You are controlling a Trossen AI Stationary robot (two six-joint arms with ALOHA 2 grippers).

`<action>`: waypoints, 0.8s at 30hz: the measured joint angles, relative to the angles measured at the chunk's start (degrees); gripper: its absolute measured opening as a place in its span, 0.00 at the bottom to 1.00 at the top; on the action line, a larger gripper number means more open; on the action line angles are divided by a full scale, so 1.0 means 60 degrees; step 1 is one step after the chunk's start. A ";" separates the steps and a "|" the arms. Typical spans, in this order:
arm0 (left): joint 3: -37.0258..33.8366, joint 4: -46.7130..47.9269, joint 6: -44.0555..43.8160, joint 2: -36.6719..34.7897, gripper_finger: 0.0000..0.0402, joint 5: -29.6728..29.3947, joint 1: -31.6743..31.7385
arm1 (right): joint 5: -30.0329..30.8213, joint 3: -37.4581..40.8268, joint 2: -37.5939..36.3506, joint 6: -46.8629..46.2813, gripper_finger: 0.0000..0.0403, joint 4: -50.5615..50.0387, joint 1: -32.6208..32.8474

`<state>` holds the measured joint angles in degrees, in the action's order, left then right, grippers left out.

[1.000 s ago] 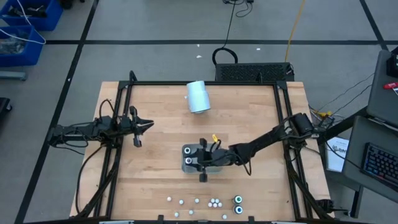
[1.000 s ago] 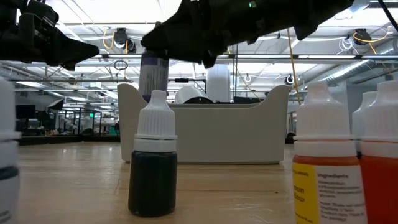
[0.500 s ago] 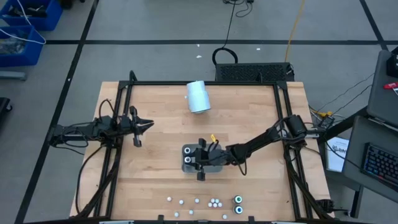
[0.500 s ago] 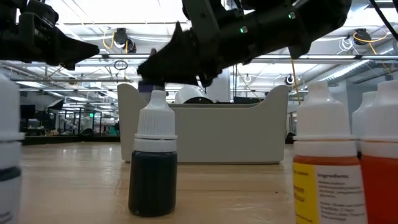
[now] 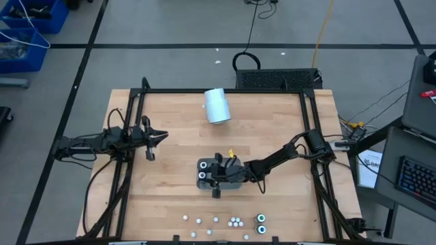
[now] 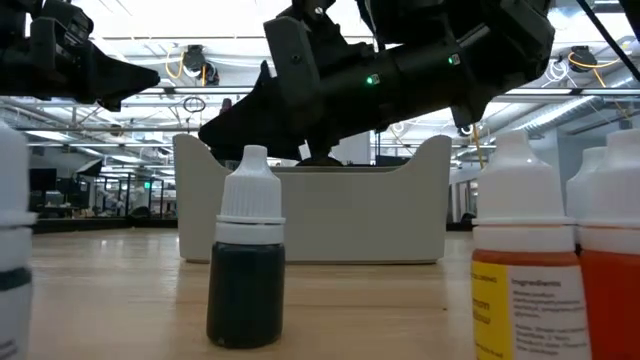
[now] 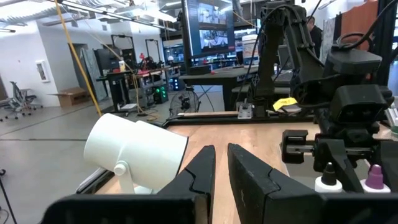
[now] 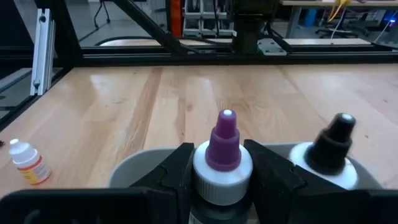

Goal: Pick & Place food coloring
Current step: Put the big violet food coloring bottle into the gray bin

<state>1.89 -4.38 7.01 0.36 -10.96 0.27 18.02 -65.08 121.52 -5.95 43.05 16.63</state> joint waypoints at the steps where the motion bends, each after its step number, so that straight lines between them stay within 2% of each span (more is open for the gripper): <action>1: 0.0000 0.0000 0.0003 0.0000 0.13 0.0000 0.0000 | 0.0004 0.0000 0.0003 0.0011 0.29 -0.0006 -0.0012; 16: 0.0000 0.0058 0.0003 0.0000 0.13 0.0022 0.0000 | -0.0055 0.0026 0.0023 0.0238 0.39 0.0072 -0.0008; 24: -0.0002 0.0058 0.0002 0.0000 0.13 0.0022 0.0002 | -0.0091 0.0073 -0.0790 0.0723 0.47 -0.0743 -0.0008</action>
<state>1.88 -4.03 7.01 0.36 -10.83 0.28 17.47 -64.64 116.78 -1.61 38.59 16.58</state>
